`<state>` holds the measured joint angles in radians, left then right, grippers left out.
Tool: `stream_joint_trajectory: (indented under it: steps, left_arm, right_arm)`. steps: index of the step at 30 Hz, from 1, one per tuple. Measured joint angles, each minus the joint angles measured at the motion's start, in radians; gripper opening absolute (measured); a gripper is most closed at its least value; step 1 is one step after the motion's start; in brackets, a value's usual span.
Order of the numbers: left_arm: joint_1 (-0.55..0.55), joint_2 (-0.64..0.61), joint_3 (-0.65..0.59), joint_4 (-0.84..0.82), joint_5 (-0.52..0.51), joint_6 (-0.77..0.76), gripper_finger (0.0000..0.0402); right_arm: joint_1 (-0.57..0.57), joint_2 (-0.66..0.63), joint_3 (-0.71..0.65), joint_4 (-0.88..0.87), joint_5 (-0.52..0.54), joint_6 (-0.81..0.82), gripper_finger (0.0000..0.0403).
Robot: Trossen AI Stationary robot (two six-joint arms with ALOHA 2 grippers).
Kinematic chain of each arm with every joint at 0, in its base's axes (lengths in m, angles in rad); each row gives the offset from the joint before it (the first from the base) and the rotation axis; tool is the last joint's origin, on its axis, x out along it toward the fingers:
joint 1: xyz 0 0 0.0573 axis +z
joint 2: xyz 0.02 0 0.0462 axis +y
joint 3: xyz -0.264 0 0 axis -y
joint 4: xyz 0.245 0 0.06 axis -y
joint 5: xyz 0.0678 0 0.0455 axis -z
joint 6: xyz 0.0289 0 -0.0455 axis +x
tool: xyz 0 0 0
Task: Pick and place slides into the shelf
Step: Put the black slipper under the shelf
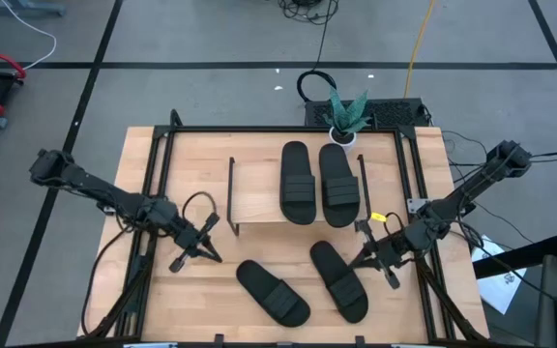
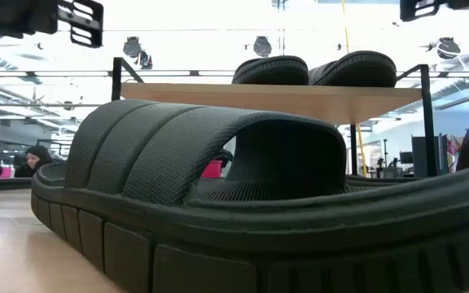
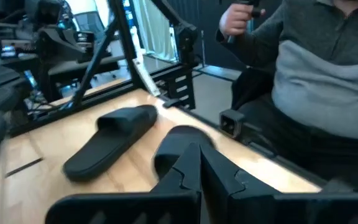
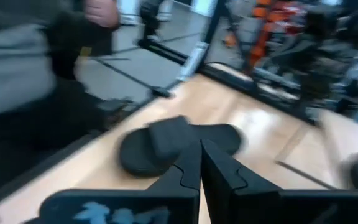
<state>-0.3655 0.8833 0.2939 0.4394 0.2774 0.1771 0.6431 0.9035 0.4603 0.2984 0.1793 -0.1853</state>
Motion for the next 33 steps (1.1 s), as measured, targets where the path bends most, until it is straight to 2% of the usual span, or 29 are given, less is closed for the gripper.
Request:
stream_joint_trajectory:
  steps: [3, 6, 9, 12, 16, 20, 26, 33]
  left_arm:
    - [-0.095, 0.035, 0.001, 0.068, -0.086, -0.005, 0.0001]
    - [-0.180, 0.087, 0.032, 0.101, -0.194, 0.014, 0.0000]
    - [-0.241, 0.137, 0.066, 0.094, -0.336, 0.032, 0.0000]
    - [-0.264, 0.166, 0.096, 0.083, -0.418, 0.027, 0.0000]
    - [-0.266, 0.171, 0.124, 0.049, -0.450, -0.017, 0.0000]
    - [-0.264, 0.170, 0.129, 0.063, -0.463, -0.012, 0.0000]
    - [-0.263, 0.169, 0.129, 0.130, -0.473, 0.022, 0.0000]
    - [-0.263, 0.177, 0.129, 0.140, -0.486, -0.028, 0.0001]
  right_arm:
    - [0.009, 0.023, 0.000, 0.028, -0.065, 0.026, 0.0000]
    - [0.045, 0.054, 0.010, 0.027, -0.054, 0.043, 0.0000]
    - [0.118, 0.096, 0.036, 0.021, 0.073, 0.017, 0.0000]
    - [0.216, 0.140, 0.082, 0.009, 0.215, -0.027, 0.0000]
    - [0.360, 0.207, 0.172, -0.074, 0.451, -0.042, 0.0000]
    - [0.473, 0.292, 0.257, -0.213, 0.700, 0.015, 0.0000]
    - [0.592, 0.398, 0.330, -0.278, 0.846, 0.102, 0.0000]
    - [0.695, 0.499, 0.384, -0.334, 0.982, 0.215, 0.0000]
